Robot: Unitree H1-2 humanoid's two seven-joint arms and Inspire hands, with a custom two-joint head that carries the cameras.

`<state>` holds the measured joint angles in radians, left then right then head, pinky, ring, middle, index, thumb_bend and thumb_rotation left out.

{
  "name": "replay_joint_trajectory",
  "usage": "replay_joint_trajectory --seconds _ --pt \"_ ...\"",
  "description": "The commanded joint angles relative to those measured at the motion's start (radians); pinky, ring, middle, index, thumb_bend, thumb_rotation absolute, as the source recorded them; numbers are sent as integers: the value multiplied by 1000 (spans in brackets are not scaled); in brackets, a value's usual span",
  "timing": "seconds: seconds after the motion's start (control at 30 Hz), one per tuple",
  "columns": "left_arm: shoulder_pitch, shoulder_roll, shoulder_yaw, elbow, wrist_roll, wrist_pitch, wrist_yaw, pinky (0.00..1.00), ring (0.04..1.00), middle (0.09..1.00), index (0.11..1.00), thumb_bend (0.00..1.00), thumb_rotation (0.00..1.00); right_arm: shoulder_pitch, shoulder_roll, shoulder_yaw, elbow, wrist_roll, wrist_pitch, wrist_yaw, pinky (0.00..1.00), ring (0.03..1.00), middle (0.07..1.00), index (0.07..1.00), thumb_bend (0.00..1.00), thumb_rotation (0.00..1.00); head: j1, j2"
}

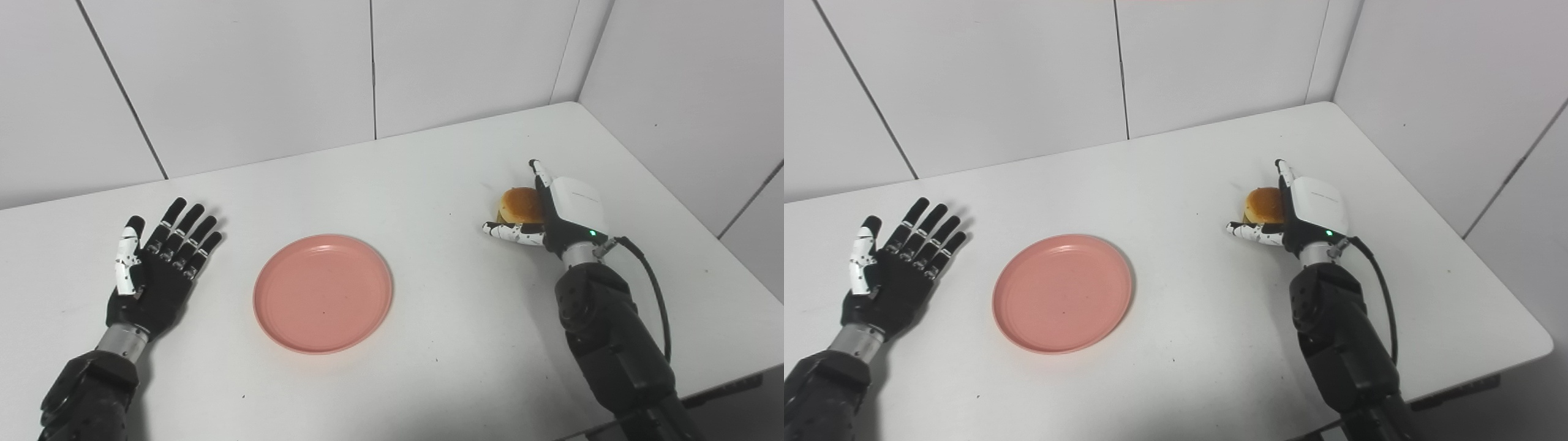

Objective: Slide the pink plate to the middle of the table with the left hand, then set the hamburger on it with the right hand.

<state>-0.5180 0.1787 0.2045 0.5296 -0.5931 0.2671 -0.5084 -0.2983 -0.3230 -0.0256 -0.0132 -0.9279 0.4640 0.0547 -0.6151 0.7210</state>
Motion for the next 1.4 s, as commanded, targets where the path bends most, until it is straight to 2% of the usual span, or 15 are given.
replay_joint_trajectory --seconds 0.0,0.13,0.17,0.23,0.27,0.3,0.33,0.4,0.43,0.5,0.6,0.83,1.0,1.17,1.37 --pt "73 8 -13 38 38 73 47 958 929 944 945 392 1000 -40 -24 1 -9 -13 2 -33 674 818 870 905 1000 580 4 4" --pt "77 9 -19 31 41 69 44 958 930 946 945 393 1000 -61 -6 -18 7 -23 6 -13 576 750 814 831 970 515 10 7" --pt "78 10 -20 29 40 70 45 955 928 946 948 394 1000 -67 -4 -20 22 2 1 -37 435 567 656 747 915 431 10 7" --pt "78 10 -20 29 39 71 47 954 928 946 948 394 1000 -77 -1 -25 48 39 -10 -74 378 492 591 714 894 398 10 7" --pt "78 10 -20 30 38 72 45 956 927 947 948 394 1000 -82 -1 -28 63 57 -15 -90 311 410 512 670 852 318 15 11" --pt "78 9 -19 27 37 74 48 957 927 949 950 393 1000 -86 -3 -30 74 70 -18 -100 296 392 487 584 786 187 15 11" --pt "79 8 -19 25 37 76 51 957 927 949 950 393 1000 -90 -5 -29 83 83 -17 -109 296 391 486 578 781 178 15 11" --pt "79 8 -20 24 36 75 49 961 931 952 954 390 1000 -94 -11 -26 96 102 -17 -123 269 356 459 507 575 145 23 14" --pt "79 7 -21 23 36 73 49 964 933 955 957 389 1000 -95 -14 -24 102 110 -16 -129 259 343 448 498 548 139 23 14" --pt "79 6 -21 25 37 70 48 965 935 953 955 389 1000 -95 -19 -19 109 121 -13 -137 248 336 423 521 524 44 24 15" --pt "79 6 -23 22 36 71 46 967 936 955 956 392 1000 -90 -25 -14 100 128 -3 -140 228 315 408 527 520 5 27 15" --pt "79 4 -27 24 42 59 44 973 940 960 961 393 1000 -75 -44 -18 61 140 -6 -146 227 314 410 530 519 0 46 17" --pt "81 -2 -37 20 52 45 48 974 946 961 962 390 1000 -59 -48 -25 -18 148 -9 -150 260 350 425 534 521 0 71 13" --pt "86 -15 -37 6 49 51 66 974 942 963 966 391 1000 -54 -52 -20 -98 134 1 -114 271 369 439 531 522 0 94 11" --pt "100 -29 -57 -35 73 44 95 958 935 954 960 396 1000 -77 -21 9 -240 80 4 -50 263 352 427 534 520 0 141 11"
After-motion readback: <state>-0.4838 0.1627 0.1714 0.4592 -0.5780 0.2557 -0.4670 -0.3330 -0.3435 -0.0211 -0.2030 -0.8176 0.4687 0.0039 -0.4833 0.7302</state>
